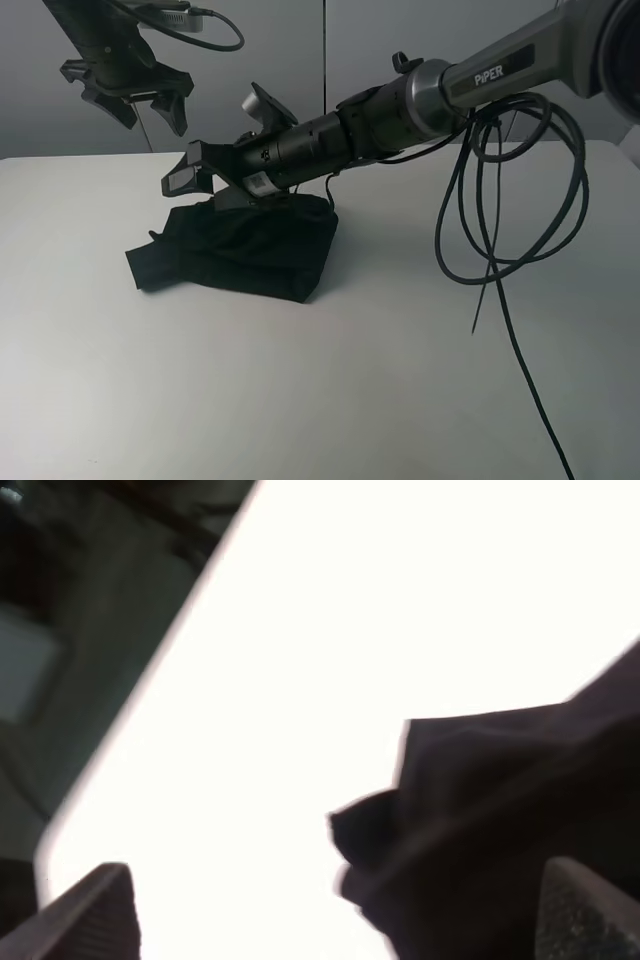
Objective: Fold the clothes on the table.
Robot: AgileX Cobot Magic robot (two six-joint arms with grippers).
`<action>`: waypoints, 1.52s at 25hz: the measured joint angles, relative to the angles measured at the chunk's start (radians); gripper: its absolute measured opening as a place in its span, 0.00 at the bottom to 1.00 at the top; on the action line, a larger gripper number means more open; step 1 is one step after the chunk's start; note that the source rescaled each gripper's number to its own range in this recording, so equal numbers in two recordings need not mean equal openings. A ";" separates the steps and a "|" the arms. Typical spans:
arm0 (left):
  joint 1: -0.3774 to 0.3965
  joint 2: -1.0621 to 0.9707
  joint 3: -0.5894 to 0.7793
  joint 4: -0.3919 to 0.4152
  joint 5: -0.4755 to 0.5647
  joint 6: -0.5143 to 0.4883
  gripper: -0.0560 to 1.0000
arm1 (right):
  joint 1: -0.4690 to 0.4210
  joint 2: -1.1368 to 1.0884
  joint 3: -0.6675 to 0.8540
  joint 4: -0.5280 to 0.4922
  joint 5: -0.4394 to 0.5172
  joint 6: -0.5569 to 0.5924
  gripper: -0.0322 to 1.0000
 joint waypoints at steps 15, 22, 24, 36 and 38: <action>0.066 -0.133 0.000 -0.006 0.022 0.054 0.92 | -0.071 -0.248 0.027 -1.419 0.022 0.941 0.92; 0.128 -0.356 0.228 -0.035 -0.032 0.077 0.92 | -0.106 -0.480 0.228 -1.585 0.015 1.086 0.92; 0.130 -0.446 0.344 -0.035 -0.073 0.077 0.92 | -0.106 -0.575 0.300 -1.598 0.008 1.111 0.92; 0.130 -1.066 0.699 -0.020 -0.059 0.024 0.99 | -0.106 -1.205 0.627 -1.602 0.160 1.167 1.00; 0.130 -1.149 0.758 -0.006 -0.030 0.016 1.00 | -0.106 -1.314 0.652 -1.602 0.209 1.167 1.00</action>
